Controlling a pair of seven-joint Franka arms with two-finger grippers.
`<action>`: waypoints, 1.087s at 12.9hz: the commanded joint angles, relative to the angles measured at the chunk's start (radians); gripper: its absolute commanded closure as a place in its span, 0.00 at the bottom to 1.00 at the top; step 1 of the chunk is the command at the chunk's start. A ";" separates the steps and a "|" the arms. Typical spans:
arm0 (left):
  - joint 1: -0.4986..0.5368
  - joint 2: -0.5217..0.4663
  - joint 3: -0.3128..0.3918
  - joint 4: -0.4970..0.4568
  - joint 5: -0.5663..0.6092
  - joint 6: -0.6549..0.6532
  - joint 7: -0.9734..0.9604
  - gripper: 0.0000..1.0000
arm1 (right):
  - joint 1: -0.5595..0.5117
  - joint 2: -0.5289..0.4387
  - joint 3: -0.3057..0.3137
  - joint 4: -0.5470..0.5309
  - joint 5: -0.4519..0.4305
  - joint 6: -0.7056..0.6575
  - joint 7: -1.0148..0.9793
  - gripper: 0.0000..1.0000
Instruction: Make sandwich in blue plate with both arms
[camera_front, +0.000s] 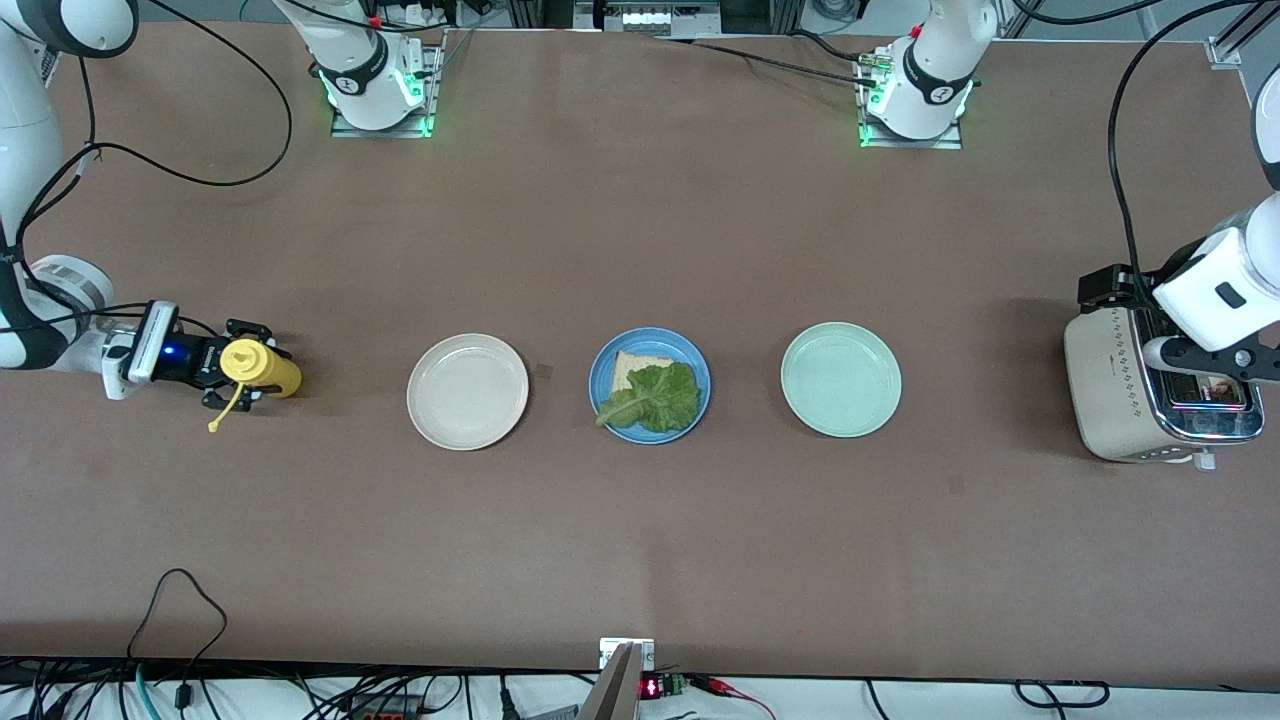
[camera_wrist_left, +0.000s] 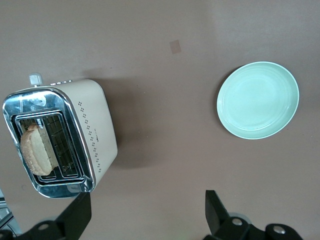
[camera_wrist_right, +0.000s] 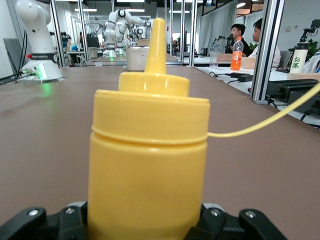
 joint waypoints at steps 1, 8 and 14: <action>0.013 -0.028 -0.008 -0.026 -0.015 -0.007 -0.003 0.00 | 0.086 -0.132 0.003 -0.003 -0.061 0.095 0.062 1.00; 0.013 -0.028 -0.008 -0.026 -0.016 -0.013 -0.003 0.00 | 0.371 -0.403 0.003 -0.060 -0.348 0.386 0.444 1.00; 0.013 -0.028 -0.008 -0.026 -0.015 -0.015 -0.003 0.00 | 0.647 -0.432 0.003 -0.060 -0.598 0.567 0.876 1.00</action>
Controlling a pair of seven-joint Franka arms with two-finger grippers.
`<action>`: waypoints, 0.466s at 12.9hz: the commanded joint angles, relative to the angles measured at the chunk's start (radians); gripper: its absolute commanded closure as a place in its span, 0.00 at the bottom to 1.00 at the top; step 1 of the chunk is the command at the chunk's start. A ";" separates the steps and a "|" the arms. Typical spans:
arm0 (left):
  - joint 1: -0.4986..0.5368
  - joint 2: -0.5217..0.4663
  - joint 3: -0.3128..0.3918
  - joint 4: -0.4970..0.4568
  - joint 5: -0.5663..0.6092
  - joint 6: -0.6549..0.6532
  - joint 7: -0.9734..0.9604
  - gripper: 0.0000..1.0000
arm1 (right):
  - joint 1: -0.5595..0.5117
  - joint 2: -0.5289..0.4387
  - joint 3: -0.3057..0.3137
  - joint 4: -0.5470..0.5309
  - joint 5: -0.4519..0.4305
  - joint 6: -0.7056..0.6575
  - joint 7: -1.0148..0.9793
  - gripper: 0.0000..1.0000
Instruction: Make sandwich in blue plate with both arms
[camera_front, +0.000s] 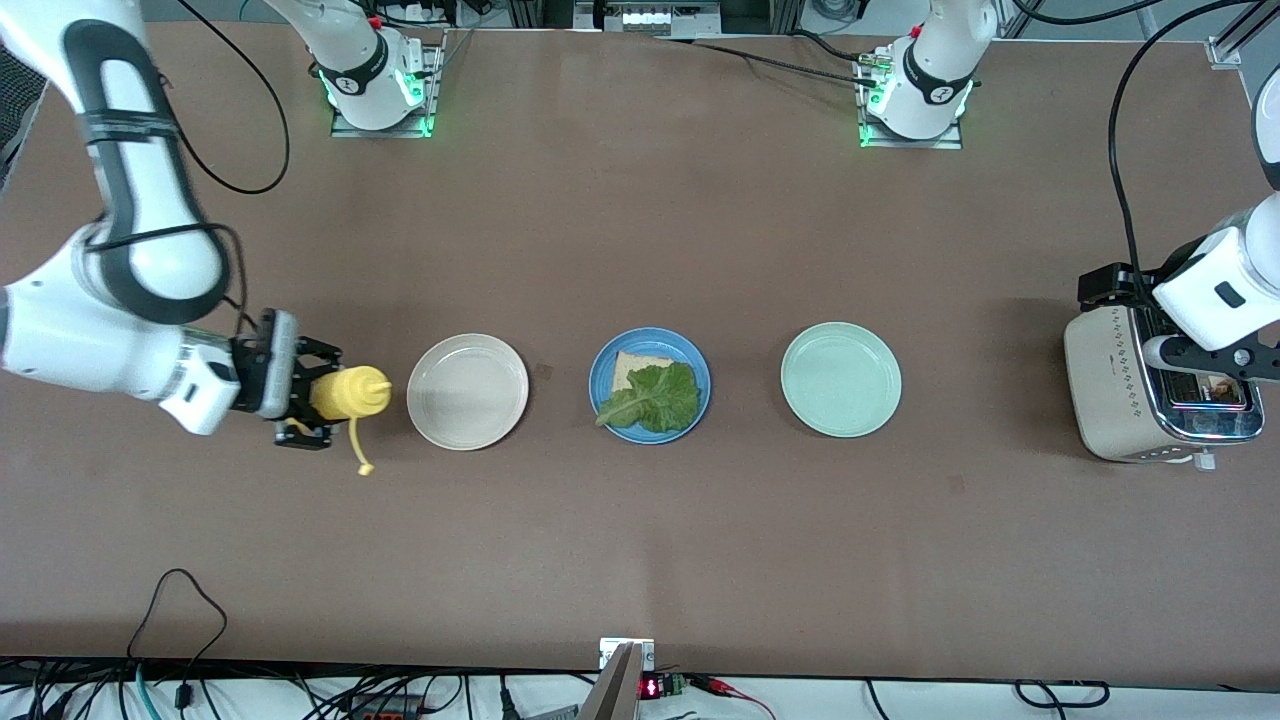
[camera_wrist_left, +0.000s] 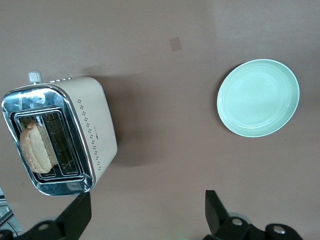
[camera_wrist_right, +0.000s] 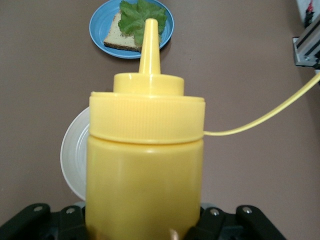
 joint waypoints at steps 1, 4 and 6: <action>0.012 -0.027 -0.008 -0.026 -0.015 -0.005 -0.003 0.00 | 0.126 -0.036 -0.011 -0.027 -0.122 0.075 0.206 1.00; 0.011 -0.027 -0.008 -0.024 -0.015 -0.005 -0.003 0.00 | 0.254 -0.024 -0.011 -0.027 -0.289 0.138 0.439 1.00; 0.011 -0.029 -0.008 -0.023 -0.015 -0.005 -0.003 0.00 | 0.325 -0.002 -0.013 -0.024 -0.373 0.158 0.527 1.00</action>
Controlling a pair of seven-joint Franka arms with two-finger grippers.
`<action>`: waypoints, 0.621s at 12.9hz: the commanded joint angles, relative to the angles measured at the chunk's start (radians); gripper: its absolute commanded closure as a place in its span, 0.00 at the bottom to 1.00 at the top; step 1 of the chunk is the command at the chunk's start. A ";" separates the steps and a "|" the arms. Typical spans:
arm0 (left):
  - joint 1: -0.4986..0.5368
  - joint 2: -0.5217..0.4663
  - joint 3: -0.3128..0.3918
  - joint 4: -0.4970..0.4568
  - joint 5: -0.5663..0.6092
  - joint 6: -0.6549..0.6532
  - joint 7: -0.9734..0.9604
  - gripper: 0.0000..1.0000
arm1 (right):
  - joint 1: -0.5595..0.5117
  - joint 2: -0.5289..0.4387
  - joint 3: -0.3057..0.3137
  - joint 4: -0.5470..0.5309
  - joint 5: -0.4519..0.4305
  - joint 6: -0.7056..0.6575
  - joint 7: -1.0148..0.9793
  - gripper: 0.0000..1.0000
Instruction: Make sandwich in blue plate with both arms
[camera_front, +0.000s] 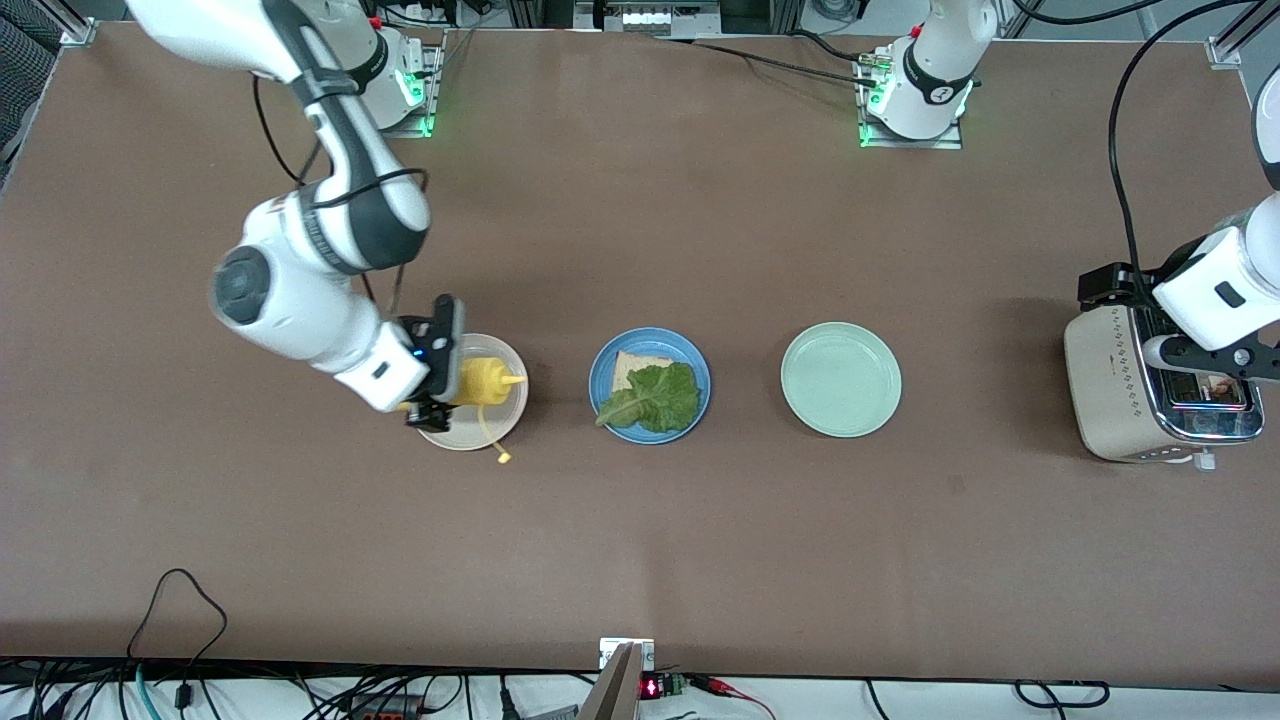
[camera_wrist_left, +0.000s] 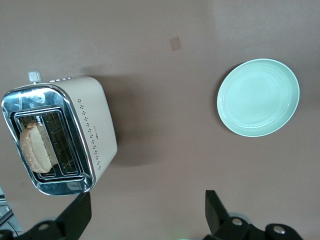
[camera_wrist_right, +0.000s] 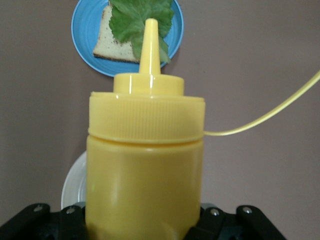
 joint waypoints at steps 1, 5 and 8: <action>0.011 -0.027 -0.008 -0.023 -0.015 -0.005 -0.003 0.00 | 0.088 0.010 -0.017 -0.013 -0.101 0.040 0.108 1.00; 0.011 -0.027 -0.009 -0.023 -0.015 -0.005 -0.003 0.00 | 0.212 0.079 -0.022 -0.010 -0.288 0.103 0.361 1.00; 0.011 -0.027 -0.009 -0.023 -0.015 -0.005 -0.003 0.00 | 0.254 0.122 -0.024 -0.006 -0.388 0.128 0.460 1.00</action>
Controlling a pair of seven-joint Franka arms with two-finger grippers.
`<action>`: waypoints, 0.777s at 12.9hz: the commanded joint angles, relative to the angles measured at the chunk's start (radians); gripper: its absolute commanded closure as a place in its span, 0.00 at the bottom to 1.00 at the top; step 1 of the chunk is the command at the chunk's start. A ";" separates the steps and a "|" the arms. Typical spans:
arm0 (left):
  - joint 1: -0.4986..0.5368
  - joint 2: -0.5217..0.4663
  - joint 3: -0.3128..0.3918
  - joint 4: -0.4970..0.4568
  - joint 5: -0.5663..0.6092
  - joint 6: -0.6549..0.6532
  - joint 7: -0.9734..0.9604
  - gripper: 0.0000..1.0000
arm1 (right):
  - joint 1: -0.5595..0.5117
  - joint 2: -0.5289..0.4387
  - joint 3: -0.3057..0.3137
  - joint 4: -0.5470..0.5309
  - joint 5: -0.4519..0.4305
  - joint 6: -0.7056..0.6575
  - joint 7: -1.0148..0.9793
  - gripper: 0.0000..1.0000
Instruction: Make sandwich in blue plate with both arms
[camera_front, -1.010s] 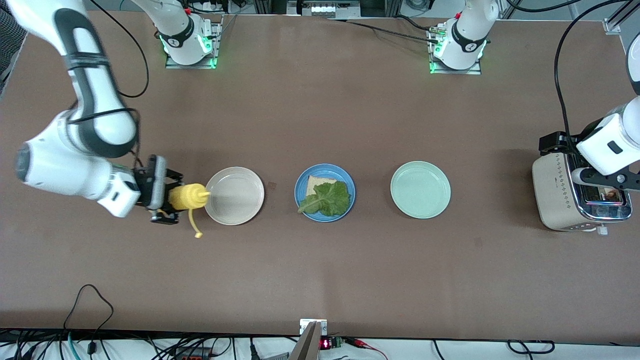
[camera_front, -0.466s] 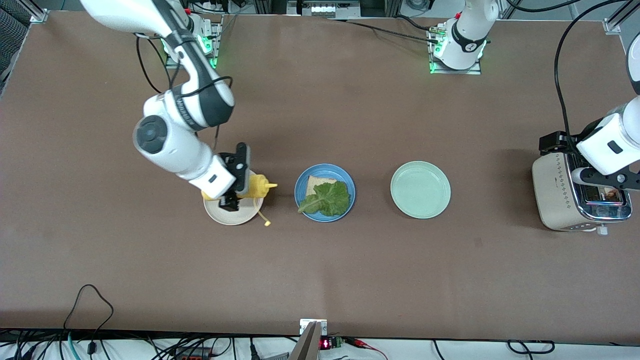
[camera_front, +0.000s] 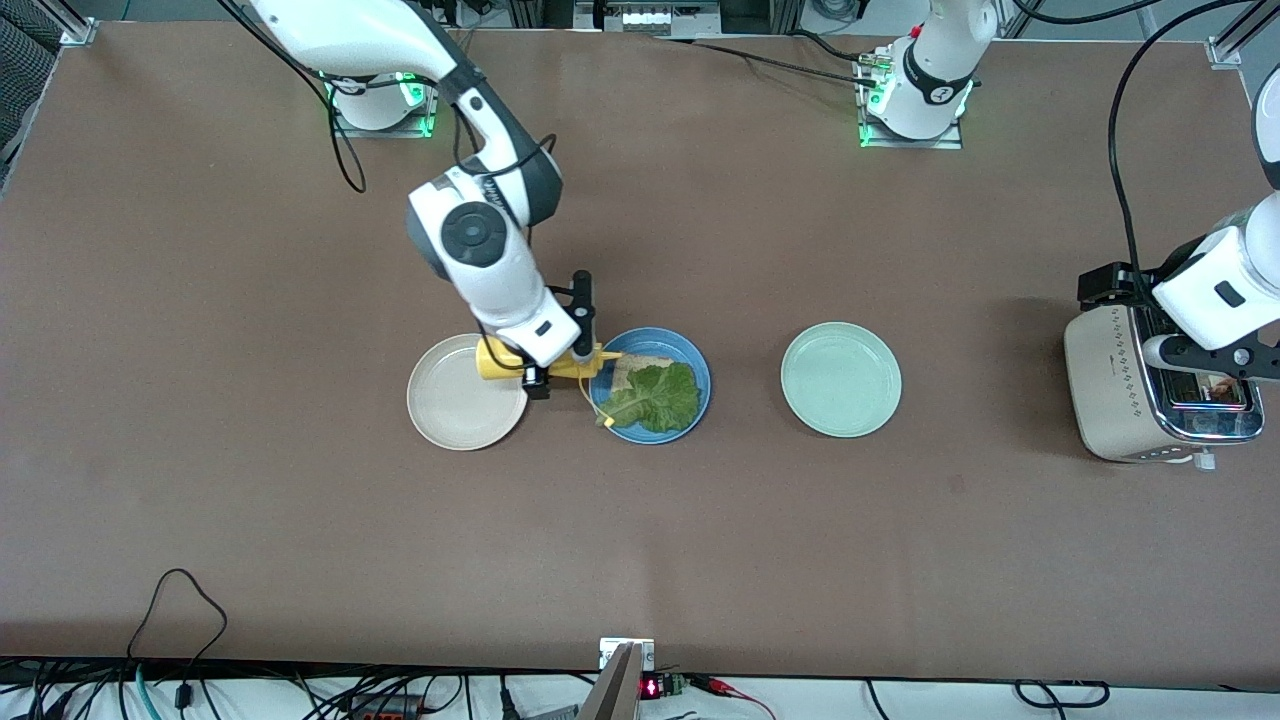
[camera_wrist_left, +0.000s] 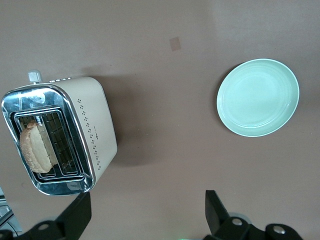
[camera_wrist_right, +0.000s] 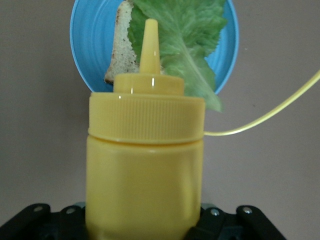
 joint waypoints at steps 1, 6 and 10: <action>0.011 -0.028 -0.008 -0.023 -0.015 -0.005 -0.003 0.00 | 0.021 0.014 -0.016 0.008 -0.059 0.018 0.048 1.00; 0.011 -0.027 -0.007 -0.024 -0.016 -0.006 -0.003 0.00 | -0.097 -0.092 -0.019 0.004 -0.036 -0.042 -0.020 0.99; 0.015 -0.016 0.007 -0.026 -0.009 -0.014 -0.007 0.00 | -0.272 -0.215 -0.019 0.008 0.232 -0.221 -0.348 0.99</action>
